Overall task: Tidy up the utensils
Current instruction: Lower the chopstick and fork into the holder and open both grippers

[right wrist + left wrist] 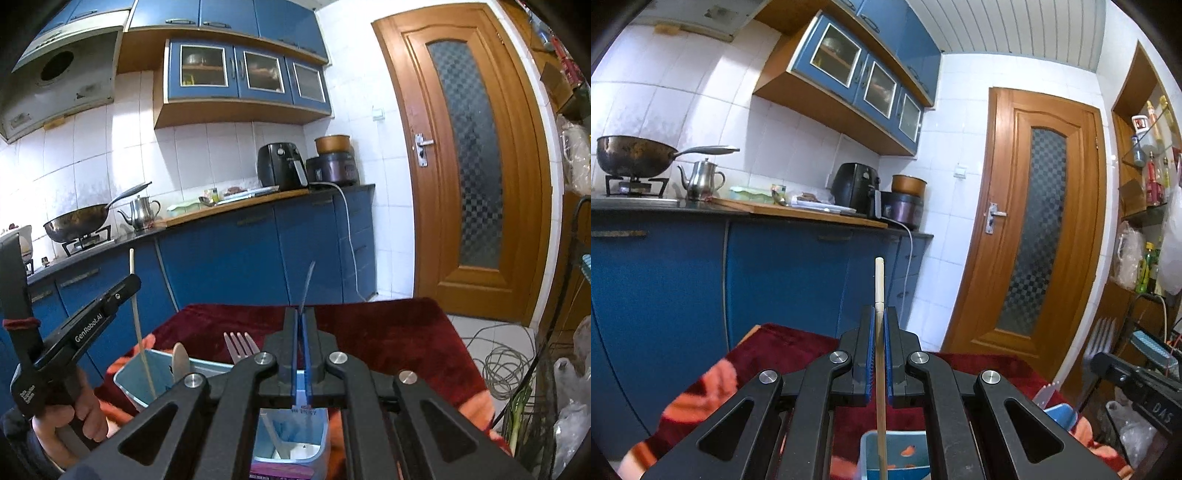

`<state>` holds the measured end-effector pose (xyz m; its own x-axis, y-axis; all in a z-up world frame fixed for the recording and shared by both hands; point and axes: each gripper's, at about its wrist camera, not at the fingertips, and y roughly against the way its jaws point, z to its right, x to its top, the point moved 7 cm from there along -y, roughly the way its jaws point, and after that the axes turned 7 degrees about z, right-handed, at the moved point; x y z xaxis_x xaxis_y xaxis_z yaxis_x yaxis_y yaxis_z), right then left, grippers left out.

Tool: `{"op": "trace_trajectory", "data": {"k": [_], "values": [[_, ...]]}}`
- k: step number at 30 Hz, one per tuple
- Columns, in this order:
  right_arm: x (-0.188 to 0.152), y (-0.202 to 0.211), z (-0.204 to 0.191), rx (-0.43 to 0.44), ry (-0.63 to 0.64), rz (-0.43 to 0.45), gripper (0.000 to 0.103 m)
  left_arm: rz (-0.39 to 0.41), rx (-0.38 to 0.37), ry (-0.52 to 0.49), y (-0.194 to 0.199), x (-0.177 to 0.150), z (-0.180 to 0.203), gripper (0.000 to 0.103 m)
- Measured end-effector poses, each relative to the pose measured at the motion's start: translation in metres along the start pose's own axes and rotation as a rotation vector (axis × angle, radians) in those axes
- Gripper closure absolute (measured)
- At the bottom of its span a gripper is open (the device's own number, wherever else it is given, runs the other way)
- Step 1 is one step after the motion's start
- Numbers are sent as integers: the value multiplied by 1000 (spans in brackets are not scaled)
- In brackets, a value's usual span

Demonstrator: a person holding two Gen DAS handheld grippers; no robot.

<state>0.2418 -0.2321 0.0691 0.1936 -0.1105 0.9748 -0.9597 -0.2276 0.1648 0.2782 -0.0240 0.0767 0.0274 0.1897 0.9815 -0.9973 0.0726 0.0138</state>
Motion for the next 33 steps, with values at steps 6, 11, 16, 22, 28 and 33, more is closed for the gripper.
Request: {"op": "trace_trajectory", "data": {"k": [6, 11, 16, 22, 28, 33], "values": [[-4, -1, 1, 12, -7, -16, 97, -36, -8, -16, -2, -8, 3, 98], [2, 6, 0, 43, -36, -5, 83, -81, -25, -21, 1, -11, 5, 89], [8, 15, -4, 56, -48, 13, 76, -105, -42, -8, 9, -9, 6, 76], [12, 32, -9, 71, -65, 9, 70, -133, -57, -19, 27, -1, 9, 70], [14, 54, -14, 80, -93, -6, 64, -175, -80, -49, 53, 6, 13, 70], [9, 74, -17, 79, -105, -23, 61, -208, -79, -70, 76, 10, 13, 70]]}}
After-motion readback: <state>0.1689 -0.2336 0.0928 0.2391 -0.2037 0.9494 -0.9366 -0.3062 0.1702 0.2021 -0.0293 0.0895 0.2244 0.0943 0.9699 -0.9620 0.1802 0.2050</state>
